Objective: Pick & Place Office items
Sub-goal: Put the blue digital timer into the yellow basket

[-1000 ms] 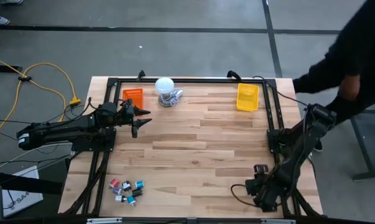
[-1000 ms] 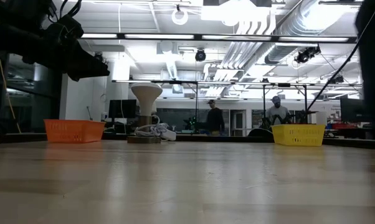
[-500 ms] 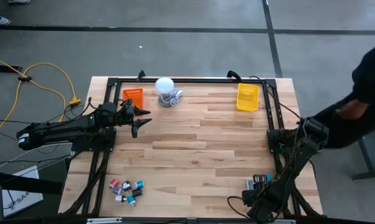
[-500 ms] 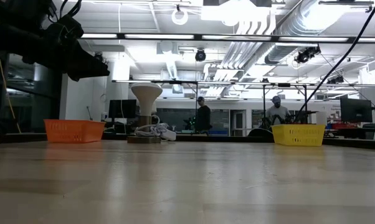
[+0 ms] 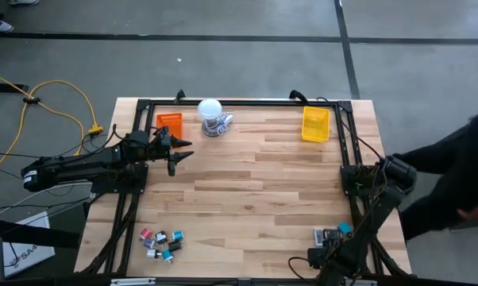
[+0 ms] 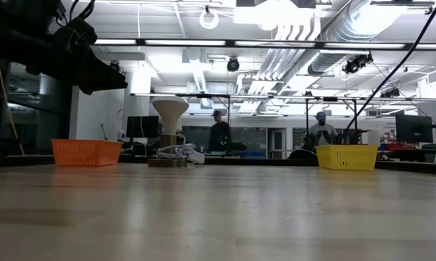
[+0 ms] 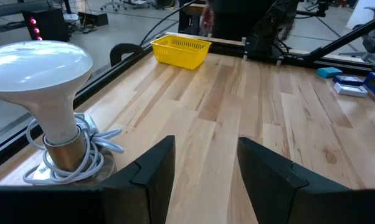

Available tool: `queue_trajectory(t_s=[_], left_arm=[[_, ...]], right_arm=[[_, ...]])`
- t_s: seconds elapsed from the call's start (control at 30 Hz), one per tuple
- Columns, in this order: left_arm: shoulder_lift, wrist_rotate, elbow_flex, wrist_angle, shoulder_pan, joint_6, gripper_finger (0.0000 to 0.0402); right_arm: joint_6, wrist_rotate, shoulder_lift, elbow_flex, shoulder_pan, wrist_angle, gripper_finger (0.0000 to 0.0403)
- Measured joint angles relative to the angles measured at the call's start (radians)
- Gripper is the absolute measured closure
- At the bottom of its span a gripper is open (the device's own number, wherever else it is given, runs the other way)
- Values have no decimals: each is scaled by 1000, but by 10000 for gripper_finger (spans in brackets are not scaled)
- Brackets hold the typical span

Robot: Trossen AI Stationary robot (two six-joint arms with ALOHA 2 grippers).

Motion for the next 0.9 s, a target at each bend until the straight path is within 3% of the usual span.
queue_trajectory(t_s=[0.9], left_arm=[[0,0,0,0,0,0,234]], right_arm=[[19,-4,-1,-71,6,36,189]])
